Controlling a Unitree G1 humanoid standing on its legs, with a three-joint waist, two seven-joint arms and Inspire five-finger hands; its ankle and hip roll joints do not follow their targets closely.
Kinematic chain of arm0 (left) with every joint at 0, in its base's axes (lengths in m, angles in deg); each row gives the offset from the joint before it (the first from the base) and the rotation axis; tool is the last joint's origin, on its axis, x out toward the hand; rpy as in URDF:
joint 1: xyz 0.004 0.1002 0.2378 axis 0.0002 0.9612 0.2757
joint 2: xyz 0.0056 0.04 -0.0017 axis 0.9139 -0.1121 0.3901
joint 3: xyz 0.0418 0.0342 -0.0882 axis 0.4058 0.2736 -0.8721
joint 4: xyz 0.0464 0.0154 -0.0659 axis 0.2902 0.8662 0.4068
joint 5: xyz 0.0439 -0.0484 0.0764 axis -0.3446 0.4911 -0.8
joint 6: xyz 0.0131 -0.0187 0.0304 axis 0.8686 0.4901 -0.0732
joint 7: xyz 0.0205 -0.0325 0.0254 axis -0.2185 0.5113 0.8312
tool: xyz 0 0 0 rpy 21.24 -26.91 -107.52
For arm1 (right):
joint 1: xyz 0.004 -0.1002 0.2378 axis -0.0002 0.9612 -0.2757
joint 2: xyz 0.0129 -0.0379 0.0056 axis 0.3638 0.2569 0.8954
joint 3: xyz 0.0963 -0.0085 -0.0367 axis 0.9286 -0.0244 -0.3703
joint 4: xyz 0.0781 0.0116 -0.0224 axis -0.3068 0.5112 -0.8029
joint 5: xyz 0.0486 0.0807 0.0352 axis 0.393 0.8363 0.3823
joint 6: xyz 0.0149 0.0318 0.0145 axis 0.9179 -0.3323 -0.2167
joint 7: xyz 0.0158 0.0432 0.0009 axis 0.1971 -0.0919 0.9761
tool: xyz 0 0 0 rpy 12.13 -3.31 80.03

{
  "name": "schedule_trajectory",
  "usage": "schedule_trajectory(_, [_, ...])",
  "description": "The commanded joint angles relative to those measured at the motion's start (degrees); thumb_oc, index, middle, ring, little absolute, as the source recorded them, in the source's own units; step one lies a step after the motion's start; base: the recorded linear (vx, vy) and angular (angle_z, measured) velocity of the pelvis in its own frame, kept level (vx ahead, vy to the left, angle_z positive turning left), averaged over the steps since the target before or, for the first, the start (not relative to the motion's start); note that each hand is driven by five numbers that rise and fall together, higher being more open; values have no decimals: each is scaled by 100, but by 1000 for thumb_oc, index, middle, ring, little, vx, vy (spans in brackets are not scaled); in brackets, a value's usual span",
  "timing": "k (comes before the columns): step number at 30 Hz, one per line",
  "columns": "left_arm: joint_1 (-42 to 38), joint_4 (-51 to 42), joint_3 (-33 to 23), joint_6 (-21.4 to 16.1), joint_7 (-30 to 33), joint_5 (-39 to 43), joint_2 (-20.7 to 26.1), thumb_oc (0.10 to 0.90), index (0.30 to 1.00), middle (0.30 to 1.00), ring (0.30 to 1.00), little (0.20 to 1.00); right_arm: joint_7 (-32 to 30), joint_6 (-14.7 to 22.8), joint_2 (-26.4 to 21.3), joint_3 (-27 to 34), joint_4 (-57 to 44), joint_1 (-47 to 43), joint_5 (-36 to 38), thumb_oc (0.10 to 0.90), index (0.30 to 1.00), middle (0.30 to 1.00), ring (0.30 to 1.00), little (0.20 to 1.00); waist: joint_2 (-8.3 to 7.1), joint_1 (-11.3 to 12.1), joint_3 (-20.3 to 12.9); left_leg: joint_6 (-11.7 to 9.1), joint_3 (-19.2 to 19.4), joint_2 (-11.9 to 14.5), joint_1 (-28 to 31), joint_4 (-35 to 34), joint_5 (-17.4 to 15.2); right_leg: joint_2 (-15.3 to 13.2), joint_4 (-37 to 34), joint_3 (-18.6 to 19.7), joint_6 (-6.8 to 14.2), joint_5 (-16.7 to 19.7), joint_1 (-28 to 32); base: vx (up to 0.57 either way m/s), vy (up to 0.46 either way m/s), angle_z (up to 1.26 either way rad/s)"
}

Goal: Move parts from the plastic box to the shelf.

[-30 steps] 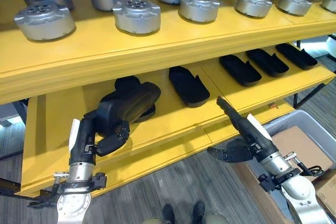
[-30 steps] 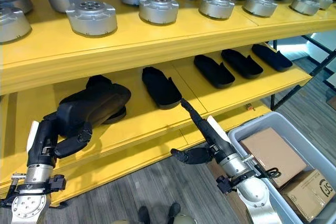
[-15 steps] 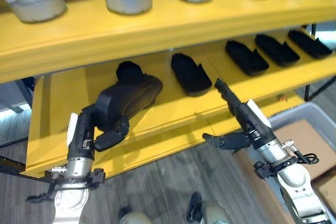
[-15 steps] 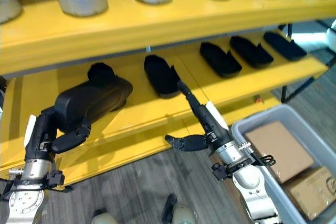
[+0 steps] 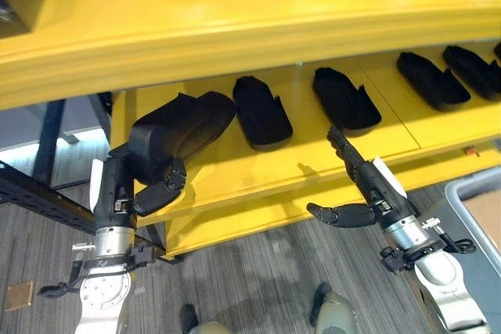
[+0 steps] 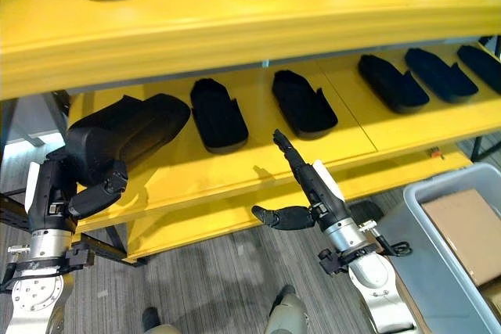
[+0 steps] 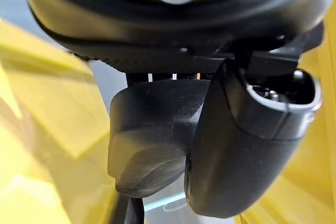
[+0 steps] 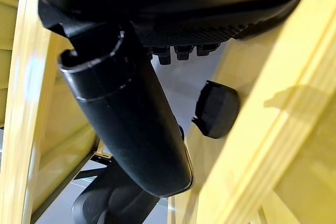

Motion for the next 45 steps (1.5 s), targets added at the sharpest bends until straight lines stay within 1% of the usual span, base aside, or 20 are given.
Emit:
schedule_trajectory(1, [-448,-946,-172,-737,1,104,257,400,300,300,300,300,-46,474,-48,419,-738,-130,116,900,1000,1000,1000,1000,34,-266,-540,242,-130,60,-125,-68,54,-141,110,-135,156,-322,487,48,202,20])
schedule_trajectory(3, [-478,-925,-186,-718,1,103,255,400,300,300,300,300,4,442,25,546,-765,82,84,900,1000,1000,1000,1000,-72,-268,-556,304,-173,-115,-155,234,-249,-302,-104,-170,256,-225,740,56,225,15])
schedule_trajectory(5, [-472,-931,-192,-708,-5,105,267,400,300,300,300,300,19,425,60,563,-771,116,81,900,1000,1000,1000,1000,-112,-277,-564,353,-212,-171,-199,328,-317,-342,-205,-193,265,-164,820,20,147,10])
schedule_trajectory(6, [-469,-952,-203,-713,11,106,268,400,300,300,300,300,21,400,92,576,-742,138,41,900,1000,1000,1000,1000,-186,-246,-570,397,-258,-282,-231,533,-481,-422,-271,-190,329,-51,918,33,163,8])
schedule_trajectory(8, [-443,-959,-227,-716,7,90,273,400,300,300,300,300,32,388,128,578,-739,152,53,900,1000,1000,1000,1000,-229,-234,-560,434,-285,-340,-258,652,-572,-463,-275,-165,356,-35,954,28,147,1])
schedule_trajectory(12, [-452,-884,-191,-654,88,-177,348,400,300,300,300,300,61,329,188,509,-654,203,-43,900,1000,1000,1000,1000,-471,-114,-588,562,-370,-542,-229,972,-889,-555,-310,-51,451,161,1161,22,132,-2])
schedule_trajectory(13, [-453,-883,-190,-655,89,-178,349,400,300,300,300,300,61,329,189,509,-655,203,-44,900,1000,1000,1000,1000,-472,-112,-586,563,-370,-543,-228,975,-891,-556,-310,-51,452,161,1162,30,68,5])
schedule_trajectory(15, [-579,-625,-162,-566,364,-808,487,400,300,300,300,300,93,315,200,488,-631,247,-40,900,1000,1000,1000,1000,-554,-89,-622,584,-363,-589,-202,1072,-972,-571,-333,-21,474,216,1241,30,56,3])
schedule_trajectory(16, [-583,-621,-158,-569,367,-811,489,400,300,300,300,300,93,315,201,490,-632,247,-40,900,1000,1000,1000,1000,-556,-87,-619,585,-363,-590,-201,1075,-974,-572,-333,-20,474,216,1243,39,57,1])
schedule_trajectory(17, [-757,-135,-165,-393,712,-1839,749,400,300,300,300,300,152,287,194,423,-610,253,27,900,1000,1000,1000,1000,-626,-94,-653,577,-335,-605,-200,1244,-1051,-580,-297,36,470,213,1256,0,0,0])
schedule_trajectory(20, [-885,160,-104,-334,846,-2287,823,400,300,300,300,300,180,290,209,388,-597,253,60,900,1000,1000,1000,1000,-674,-85,-646,569,-328,-603,-218,1364,-1124,-595,-212,74,461,145,1242,-4,-6,-3])
schedule_trajectory(21, [-1015,421,-122,-196,1132,-3239,1143,400,300,300,300,300,195,287,172,329,-557,243,103,900,1000,1000,1000,1000,-706,-87,-630,528,-342,-571,-256,1521,-1159,-584,-90,118,454,75,1218,-15,-23,-4])
schedule_trajectory(23, [-1115,645,-92,-92,1442,-3859,1254,400,300,300,300,300,227,311,154,284,-518,210,173,900,1000,1000,1000,1000,-734,-73,-615,498,-363,-533,-331,1691,-1214,-576,27,166,451,-45,1152,0,0,0])
schedule_trajectory(24, [-1141,707,-139,13,1606,-4354,1448,400,300,300,300,300,221,313,116,275,-508,194,203,900,1000,1000,1000,1000,-733,-70,-611,485,-393,-518,-369,1792,-1242,-579,112,205,449,-83,1116,0,0,0])
schedule_trajectory(30, [-1612,1060,58,331,2007,-5096,1632,400,300,300,300,300,210,331,65,117,-455,-111,360,900,1000,1000,1000,1000,-744,-76,-521,418,-569,-406,-780,2469,-1415,-590,714,423,360,-451,735,-109,-33,1])
schedule_trajectory(31, [-2212,1614,206,915,2536,-6135,2105,400,300,300,300,300,190,345,-106,-293,-338,-760,542,900,1000,1000,1000,1000,-638,-67,-460,354,-867,-226,-1367,3278,-1652,-587,1481,737,251,-912,20,-256,-65,-11])
schedule_trajectory(34, [-2605,2048,291,1383,2699,-6675,2470,400,300,300,300,300,243,345,-178,-485,-345,-1041,707,900,1000,1000,1000,1000,-563,-108,-392,339,-980,-180,-1734,3650,-1771,-563,1839,889,189,-1125,-385,-189,-47,-34])
schedule_trajectory(37, [-3044,2419,451,1606,2728,-6727,2590,400,300,300,300,300,300,300,-270,-516,-398,-1150,838,900,1000,1000,1000,1000,-488,-229,-340,319,-1123,-138,-2187,3984,-1813,-542,2145,1014,146,-1242,-843,-180,-42,-26])
schedule_trajectory(38, [-3674,2894,902,1695,2793,-6766,2913,400,300,300,300,300,355,305,-420,-604,-431,-1242,997,900,1000,1000,1000,1000,-422,-373,-300,279,-1193,-96,-2549,4148,-1768,-506,2359,1091,100,-1311,-1216,-178,-44,-6])
schedule_trajectory(45, [-4521,3714,1854,1764,2570,-6927,3228,400,300,300,300,300,362,373,-558,-617,-497,-1307,1122,900,1000,1000,1000,1000,-315,-555,-251,232,-1303,-4,-2975,4346,-1697,-431,2578,1203,4,-1407,-1611,-44,-20,-5])
